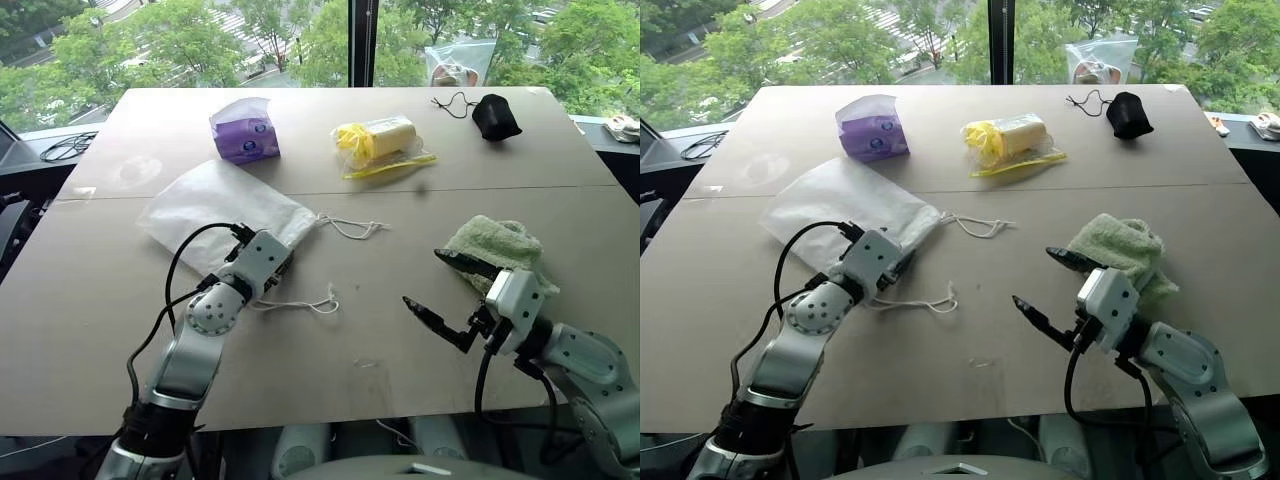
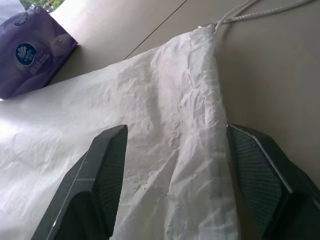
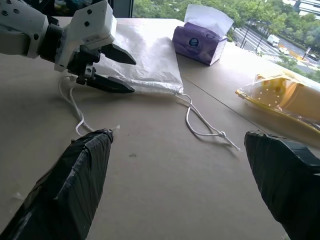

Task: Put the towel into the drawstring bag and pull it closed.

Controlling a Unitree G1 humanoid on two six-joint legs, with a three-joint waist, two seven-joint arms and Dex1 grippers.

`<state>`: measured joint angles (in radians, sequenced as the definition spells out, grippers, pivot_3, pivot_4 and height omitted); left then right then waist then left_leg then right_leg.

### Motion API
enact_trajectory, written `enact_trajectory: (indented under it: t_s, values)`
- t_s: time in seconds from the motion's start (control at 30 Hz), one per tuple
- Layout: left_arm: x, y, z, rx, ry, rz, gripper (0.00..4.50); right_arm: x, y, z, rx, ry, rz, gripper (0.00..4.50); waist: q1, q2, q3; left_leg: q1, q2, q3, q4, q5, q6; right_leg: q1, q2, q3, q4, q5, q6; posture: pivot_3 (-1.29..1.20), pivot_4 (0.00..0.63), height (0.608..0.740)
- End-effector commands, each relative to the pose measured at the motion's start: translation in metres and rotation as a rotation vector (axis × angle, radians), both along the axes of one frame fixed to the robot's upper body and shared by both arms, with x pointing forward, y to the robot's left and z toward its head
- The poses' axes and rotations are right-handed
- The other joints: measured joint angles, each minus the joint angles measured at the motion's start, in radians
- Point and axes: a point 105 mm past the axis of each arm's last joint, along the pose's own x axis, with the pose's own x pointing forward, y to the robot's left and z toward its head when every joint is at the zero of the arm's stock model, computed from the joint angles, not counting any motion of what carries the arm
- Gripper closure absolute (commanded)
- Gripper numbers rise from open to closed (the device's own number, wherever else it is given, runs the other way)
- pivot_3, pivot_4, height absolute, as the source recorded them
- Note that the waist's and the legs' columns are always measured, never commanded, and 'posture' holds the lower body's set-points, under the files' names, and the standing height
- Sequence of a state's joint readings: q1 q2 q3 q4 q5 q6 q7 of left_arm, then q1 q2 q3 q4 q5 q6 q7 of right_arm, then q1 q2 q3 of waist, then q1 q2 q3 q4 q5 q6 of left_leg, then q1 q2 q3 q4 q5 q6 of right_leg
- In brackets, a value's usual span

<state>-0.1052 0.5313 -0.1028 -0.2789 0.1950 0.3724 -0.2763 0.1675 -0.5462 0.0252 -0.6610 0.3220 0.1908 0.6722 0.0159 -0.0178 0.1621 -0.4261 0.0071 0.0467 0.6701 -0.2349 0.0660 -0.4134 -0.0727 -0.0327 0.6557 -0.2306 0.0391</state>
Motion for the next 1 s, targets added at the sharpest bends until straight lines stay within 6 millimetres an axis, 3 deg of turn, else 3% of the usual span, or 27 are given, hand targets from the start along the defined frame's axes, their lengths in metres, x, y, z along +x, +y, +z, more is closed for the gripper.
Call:
enact_trajectory:
  t_s: [0.03, 0.37, 0.67, 0.73, 0.8, 0.83, 0.9, 0.97, 1.0]
  values:
    - [0.002, 0.003, 0.011, 0.015, -0.085, 0.014, 1.31, -0.001, -0.001, 0.009, 0.002, -0.042, 0.008, 0.0, 0.0, 0.0, 0.0, 0.0, 0.0, 0.0, 0.0, 0.0, 0.0, 0.0, 0.0, 0.0, 0.0, 0.0, 0.0, 0.0, 0.15, 0.74]
    - [0.0, 0.012, 0.027, 0.083, -0.21, 0.039, 1.31, -0.002, -0.002, 0.009, -0.001, -0.047, -0.01, 0.0, 0.0, 0.0, 0.0, 0.0, 0.0, 0.0, 0.0, 0.0, 0.0, 0.0, -0.002, 0.0, 0.0, 0.0, -0.001, 0.0, 0.15, 0.74]
    - [0.006, 0.021, 0.009, 0.128, -0.144, 0.087, 1.31, 0.003, -0.004, 0.008, -0.009, -0.035, -0.034, 0.0, 0.0, 0.0, 0.0, 0.0, 0.0, 0.0, 0.0, 0.0, 0.0, 0.0, -0.002, 0.0, 0.0, -0.001, -0.001, 0.0, 0.15, 0.74]
    - [0.008, 0.019, 0.009, 0.091, -0.128, 0.076, 1.54, 0.012, -0.01, 0.01, -0.036, -0.079, -0.128, 0.0, 0.0, 0.0, 0.0, 0.0, 0.0, 0.0, 0.0, 0.0, 0.0, 0.0, -0.002, 0.0, 0.0, -0.001, -0.001, 0.0, 0.15, 0.74]
    - [0.009, 0.019, 0.009, 0.04, -0.104, 0.064, 2.31, 0.018, -0.013, 0.008, -0.046, -0.056, -0.165, 0.0, 0.0, 0.0, 0.0, 0.0, 0.0, 0.0, 0.0, 0.0, 0.0, 0.0, -0.002, 0.0, 0.0, -0.001, -0.001, 0.0, 0.15, 0.74]
    - [0.009, 0.02, 0.009, 0.019, -0.093, 0.06, 2.41, 0.019, -0.013, 0.007, -0.048, -0.039, -0.166, 0.0, 0.0, 0.0, 0.0, 0.0, 0.0, 0.0, 0.0, 0.0, 0.0, 0.0, -0.002, 0.0, 0.0, -0.001, -0.002, 0.0, 0.15, 0.74]
    - [0.009, 0.022, 0.007, -0.163, -0.003, 0.054, 3.46, 0.024, -0.021, 0.007, -0.017, 0.079, -0.198, 0.0, -0.001, 0.0, 0.0, 0.0, 0.0, 0.0, 0.0, 0.0, 0.0, 0.0, -0.003, 0.0, 0.0, -0.001, -0.002, 0.0, 0.15, 0.74]
    - [0.008, 0.019, 0.005, -0.472, 0.148, 0.024, 4.39, 0.039, -0.043, 0.015, 0.003, 0.111, -0.319, 0.0, -0.001, 0.0, 0.0, 0.0, 0.0, 0.0, 0.0, 0.0, 0.0, 0.0, -0.003, 0.0, 0.0, -0.001, -0.002, 0.0, 0.15, 0.74]
    - [0.006, 0.015, 0.01, -0.578, 0.194, -0.02, 4.48, 0.042, -0.052, 0.017, -0.017, 0.128, -0.339, 0.0, -0.001, 0.0, 0.0, -0.001, 0.0, 0.0, 0.0, 0.0, 0.0, -0.001, -0.003, -0.001, 0.0, 0.0, -0.002, 0.0, 0.15, 0.74]
